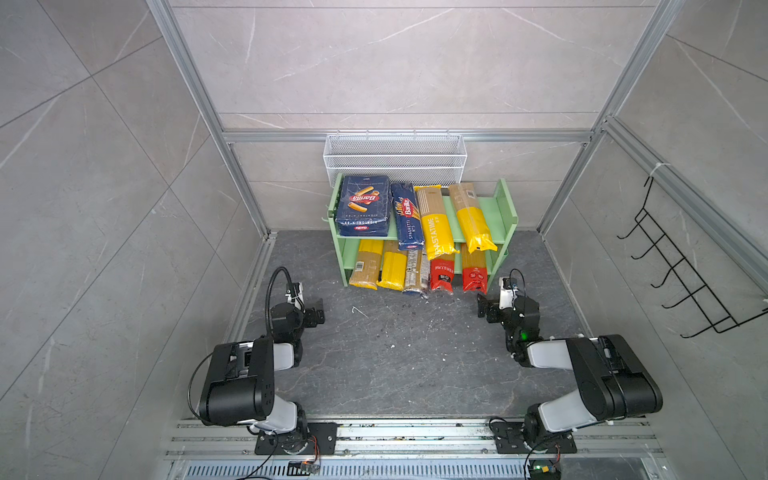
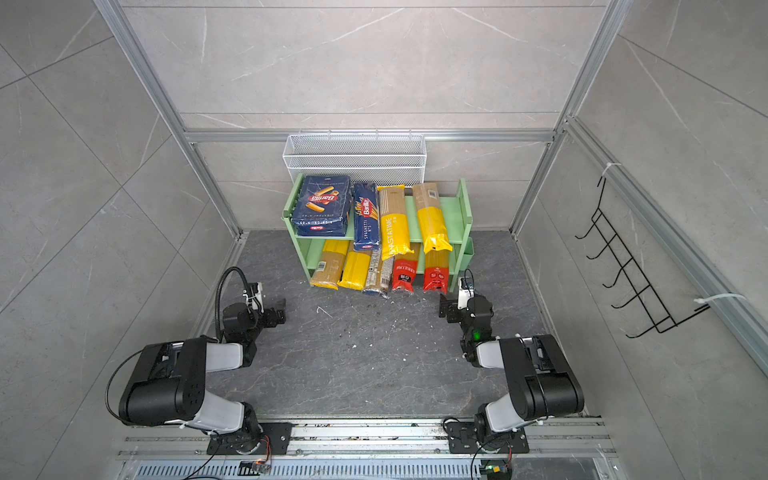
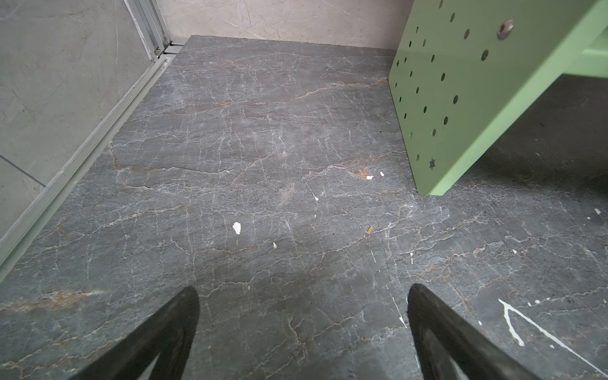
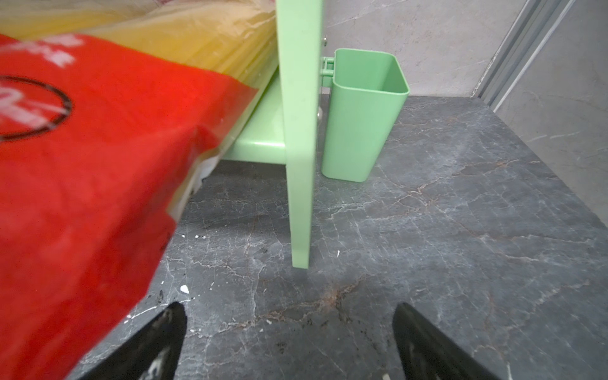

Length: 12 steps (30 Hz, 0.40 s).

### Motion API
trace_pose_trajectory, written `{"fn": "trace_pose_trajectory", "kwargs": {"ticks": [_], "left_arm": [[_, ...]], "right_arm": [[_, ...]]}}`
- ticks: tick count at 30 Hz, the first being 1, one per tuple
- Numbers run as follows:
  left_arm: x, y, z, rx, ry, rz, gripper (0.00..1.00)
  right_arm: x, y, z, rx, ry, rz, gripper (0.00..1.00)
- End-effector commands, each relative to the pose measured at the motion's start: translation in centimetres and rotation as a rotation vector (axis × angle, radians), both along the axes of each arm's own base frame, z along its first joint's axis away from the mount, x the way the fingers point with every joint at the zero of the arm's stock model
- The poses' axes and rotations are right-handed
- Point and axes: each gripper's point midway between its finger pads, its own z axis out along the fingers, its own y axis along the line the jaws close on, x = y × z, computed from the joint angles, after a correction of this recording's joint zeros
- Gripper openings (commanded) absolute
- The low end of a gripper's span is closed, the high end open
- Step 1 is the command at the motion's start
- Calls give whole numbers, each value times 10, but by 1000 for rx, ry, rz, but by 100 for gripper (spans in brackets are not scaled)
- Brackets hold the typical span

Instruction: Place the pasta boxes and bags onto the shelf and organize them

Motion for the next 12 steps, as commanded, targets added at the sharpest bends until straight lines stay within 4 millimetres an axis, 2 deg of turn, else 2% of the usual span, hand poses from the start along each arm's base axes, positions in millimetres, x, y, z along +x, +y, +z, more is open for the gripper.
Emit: {"fn": "trace_pose_trajectory", "kwargs": {"ticks": [1,12], "left_arm": [[9,-2,14,-8,-43,-17,100],[9,-2,14,-7,-42,-17,100]], "right_arm": [[4,3,2,-10,-2,18,99],[4,3,2,-10,-2,19,99]]}}
